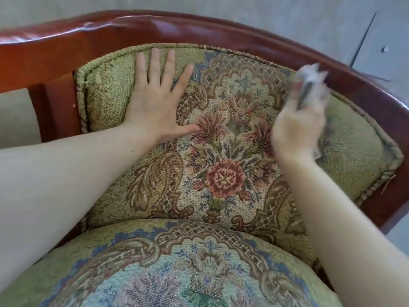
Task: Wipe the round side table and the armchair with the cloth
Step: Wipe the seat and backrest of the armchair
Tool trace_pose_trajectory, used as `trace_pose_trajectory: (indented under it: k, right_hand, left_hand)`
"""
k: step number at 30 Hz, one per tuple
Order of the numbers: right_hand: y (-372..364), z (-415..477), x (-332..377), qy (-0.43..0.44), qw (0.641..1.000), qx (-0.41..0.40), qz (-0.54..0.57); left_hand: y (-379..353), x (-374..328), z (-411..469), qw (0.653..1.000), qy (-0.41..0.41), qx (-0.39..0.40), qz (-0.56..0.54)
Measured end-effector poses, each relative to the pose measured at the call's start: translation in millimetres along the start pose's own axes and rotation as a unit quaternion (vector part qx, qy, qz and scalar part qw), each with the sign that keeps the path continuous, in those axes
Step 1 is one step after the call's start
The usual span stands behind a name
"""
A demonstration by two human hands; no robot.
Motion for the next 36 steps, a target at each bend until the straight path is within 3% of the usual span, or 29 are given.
trace_pose_trajectory:
  k: [3, 9, 13, 16, 17, 19, 21, 25, 29, 34, 36]
  right_hand:
    - [-51.1, -25.1, -30.0, 0.015, 0.970, 0.154, -0.185]
    - [-102.8, -60.5, -33.2, 0.037, 0.959, 0.197, -0.202]
    - [-112.0, -88.9, -28.8, -0.010, 0.967, 0.240, -0.079]
    - [-100.9, -95.8, -37.7, -0.187, 0.953, 0.234, 0.055]
    - [-94.5, -95.7, -40.5, -0.270, 0.928, 0.209, 0.151]
    - [-85.1, -100.0, -45.7, -0.409, 0.819, 0.180, 0.360]
    - [-72.6, -109.9, -50.2, -0.467, 0.754, 0.173, 0.428]
    - [-48.7, -120.2, -64.7, -0.490, 0.714, 0.154, 0.475]
    - [-28.5, -121.5, -78.0, -0.480, 0.701, 0.167, 0.500]
    - [-22.8, -117.8, -83.4, -0.480, 0.703, 0.205, 0.483]
    - [-23.5, -114.5, -76.3, -0.476, 0.708, 0.202, 0.482]
  left_hand:
    - [0.0, 0.4, -0.2, 1.000, 0.002, -0.001, -0.009]
    - [2.1, -0.5, 0.5, 1.000, -0.001, -0.006, -0.002]
    - [2.4, 0.3, 0.7, 1.000, 0.001, 0.000, -0.003]
    - [2.4, 0.6, 0.3, 1.000, 0.003, 0.007, -0.003]
    - [2.1, 1.1, -0.3, 1.000, 0.004, 0.008, -0.002]
    - [2.1, 1.8, -1.0, 1.000, 0.005, 0.004, -0.005]
    - [2.6, 2.5, -1.5, 1.000, 0.003, -0.001, -0.005]
    - [5.3, 3.3, -2.6, 1.000, -0.004, 0.029, 0.005]
    - [10.9, 5.0, -5.7, 0.997, -0.013, 0.070, -0.028]
    - [29.6, 12.1, -9.2, 0.985, 0.026, 0.110, -0.129]
    - [41.4, 15.0, -15.6, 0.967, 0.065, 0.123, -0.215]
Point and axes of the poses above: each hand's wrist, its own z-axis towards the middle knuckle, its own y-axis out of the back of the hand, x = y × z, the point moved 7 cm from there along z, towards the middle knuckle, and after that the axes turned 10 degrees about z, right-handed, at the moved point
